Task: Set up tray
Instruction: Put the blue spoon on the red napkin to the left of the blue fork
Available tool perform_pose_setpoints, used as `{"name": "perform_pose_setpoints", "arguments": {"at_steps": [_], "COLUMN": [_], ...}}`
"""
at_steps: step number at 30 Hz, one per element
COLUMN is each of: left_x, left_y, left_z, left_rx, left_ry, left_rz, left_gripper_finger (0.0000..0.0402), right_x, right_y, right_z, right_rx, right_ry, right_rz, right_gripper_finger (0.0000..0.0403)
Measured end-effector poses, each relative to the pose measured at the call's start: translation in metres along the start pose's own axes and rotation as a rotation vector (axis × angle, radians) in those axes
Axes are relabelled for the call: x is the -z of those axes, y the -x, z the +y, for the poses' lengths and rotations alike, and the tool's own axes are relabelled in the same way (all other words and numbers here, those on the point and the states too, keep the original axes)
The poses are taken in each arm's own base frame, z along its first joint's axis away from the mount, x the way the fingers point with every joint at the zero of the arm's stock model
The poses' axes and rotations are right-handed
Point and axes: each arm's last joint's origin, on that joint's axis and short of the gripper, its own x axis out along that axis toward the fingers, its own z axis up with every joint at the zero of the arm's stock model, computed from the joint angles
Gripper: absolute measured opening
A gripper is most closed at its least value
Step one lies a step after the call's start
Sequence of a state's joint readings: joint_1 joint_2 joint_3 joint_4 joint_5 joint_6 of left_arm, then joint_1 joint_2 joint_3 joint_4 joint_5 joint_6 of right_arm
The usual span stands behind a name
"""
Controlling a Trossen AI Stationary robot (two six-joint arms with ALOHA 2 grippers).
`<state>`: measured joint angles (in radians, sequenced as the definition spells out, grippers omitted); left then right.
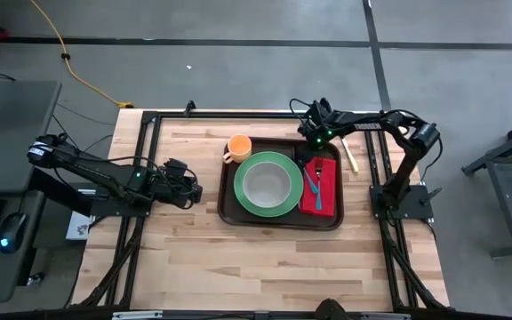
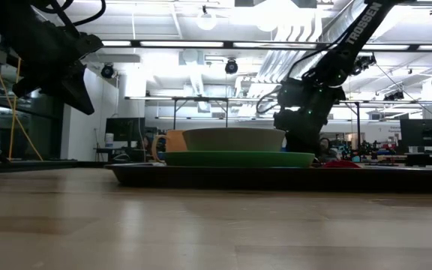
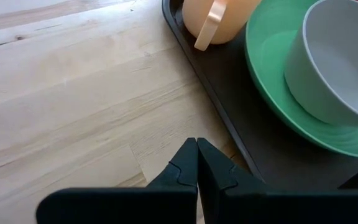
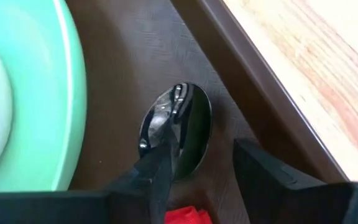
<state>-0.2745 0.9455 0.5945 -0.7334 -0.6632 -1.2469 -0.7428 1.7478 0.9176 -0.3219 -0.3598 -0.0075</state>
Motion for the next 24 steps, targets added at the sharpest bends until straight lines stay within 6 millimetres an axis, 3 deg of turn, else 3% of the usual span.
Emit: {"name": "perform_pose_setpoints", "arguments": {"at_steps": [13,24], "left_x": [0.0000,0.0001], "left_y": [0.0000,0.0000], "left_z": [0.0000,0.0000], "left_rx": [0.000,0.000], "left_ry": [0.000,0.000], "left_rz": [0.001,0.002], "left_gripper_finger": [0.0031,0.0031], "right_x": [-0.0009,-0.0016], "right_y": [-0.0011,-0.0011], "right_z": [0.0014,0.0011], "right_rx": [-0.016,-0.006], "right_ry": [0.007,0.010], "right_rz": [-0.009,-0.017], "right_gripper_finger": [0.0111,0.0018]}}
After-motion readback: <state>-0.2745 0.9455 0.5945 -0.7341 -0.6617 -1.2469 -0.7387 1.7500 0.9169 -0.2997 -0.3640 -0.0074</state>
